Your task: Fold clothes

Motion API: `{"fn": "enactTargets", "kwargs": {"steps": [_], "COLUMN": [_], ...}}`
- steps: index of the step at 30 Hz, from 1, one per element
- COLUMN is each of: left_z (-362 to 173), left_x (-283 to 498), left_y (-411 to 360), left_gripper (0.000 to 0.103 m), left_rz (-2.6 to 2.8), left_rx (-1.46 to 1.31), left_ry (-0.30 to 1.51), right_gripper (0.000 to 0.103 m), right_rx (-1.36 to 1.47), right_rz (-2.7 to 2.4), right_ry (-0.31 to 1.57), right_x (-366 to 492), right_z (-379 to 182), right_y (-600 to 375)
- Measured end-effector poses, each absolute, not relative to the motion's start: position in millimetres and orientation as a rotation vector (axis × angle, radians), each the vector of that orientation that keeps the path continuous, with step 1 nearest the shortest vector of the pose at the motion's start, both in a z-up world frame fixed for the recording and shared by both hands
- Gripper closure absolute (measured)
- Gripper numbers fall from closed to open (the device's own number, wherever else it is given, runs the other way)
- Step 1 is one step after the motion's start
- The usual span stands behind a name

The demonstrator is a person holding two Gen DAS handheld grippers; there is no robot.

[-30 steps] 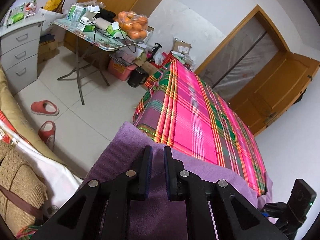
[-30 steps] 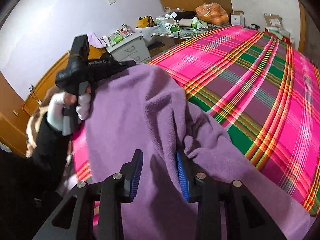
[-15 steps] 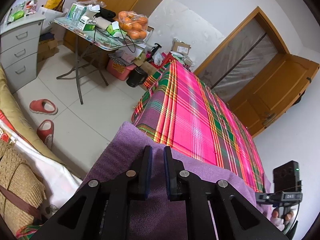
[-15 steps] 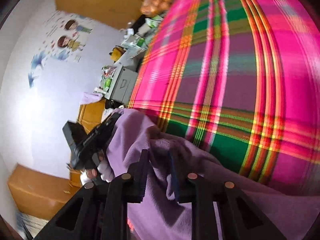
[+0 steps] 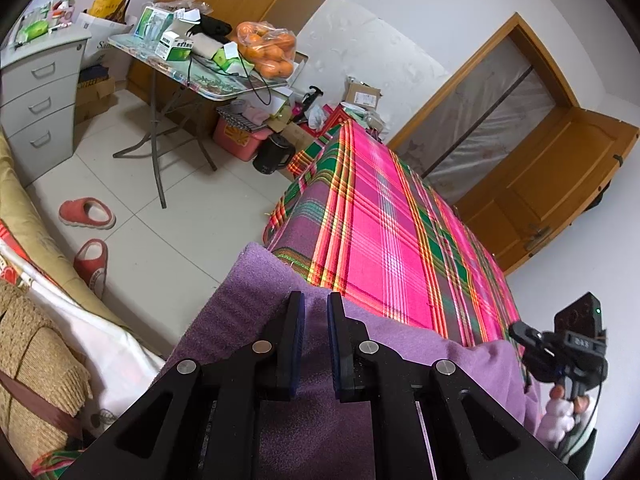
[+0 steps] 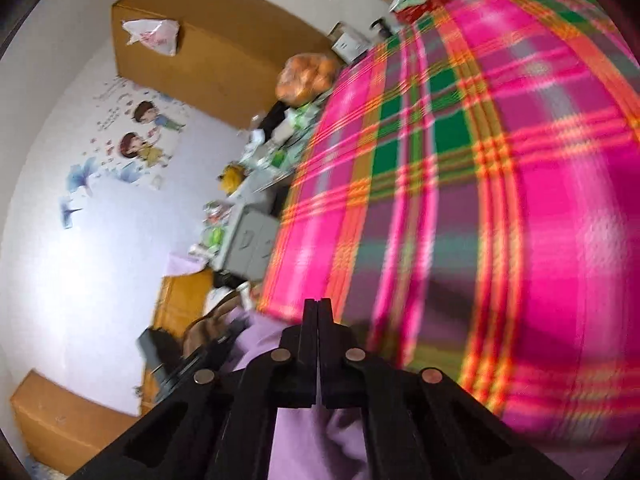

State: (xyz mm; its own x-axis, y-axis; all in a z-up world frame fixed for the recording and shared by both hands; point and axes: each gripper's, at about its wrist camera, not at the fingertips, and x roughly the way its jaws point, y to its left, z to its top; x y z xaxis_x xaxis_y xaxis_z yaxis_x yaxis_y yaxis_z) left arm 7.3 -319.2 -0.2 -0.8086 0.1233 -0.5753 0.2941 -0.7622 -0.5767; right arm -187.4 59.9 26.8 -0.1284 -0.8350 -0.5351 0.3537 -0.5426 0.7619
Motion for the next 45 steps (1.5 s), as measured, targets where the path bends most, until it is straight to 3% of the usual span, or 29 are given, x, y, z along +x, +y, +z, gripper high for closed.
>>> {"fn": "enactTargets", "kwargs": {"steps": [6,8,9,22,32,45], "left_z": [0.1,0.1,0.3,0.0,0.0,0.8], "left_x": [7.0,7.2,6.8,4.3,3.7,3.9], "left_y": [-320.3,-320.7,-320.5,-320.7,-321.2,-320.6], "left_gripper": [0.092,0.092,0.092,0.092,0.092,0.092], "left_rz": [-2.705,-2.705,-2.705,-2.704,-2.703,-2.701], "left_rx": [0.931,0.931,0.931,0.931,0.933,0.935], "left_ry": [1.045,1.046,1.047,1.049,1.047,1.046], "right_gripper": [0.098,0.078,0.076,0.076,0.077,0.077], "right_rx": [1.304,1.305,1.31,1.193,1.271,1.199], "right_rz": [-1.728,-1.688,-1.678,-1.59,-1.672,-1.754], "right_ry": [-0.56,-0.506,-0.486,-0.025,-0.334,-0.034], "right_x": [-191.3,-186.1,-182.4,-108.6,-155.0,-120.1], "right_z": [25.3,25.1,24.0,31.9,14.7,21.5], "right_y": [64.0,59.9,55.6,36.8,75.7,18.8]}}
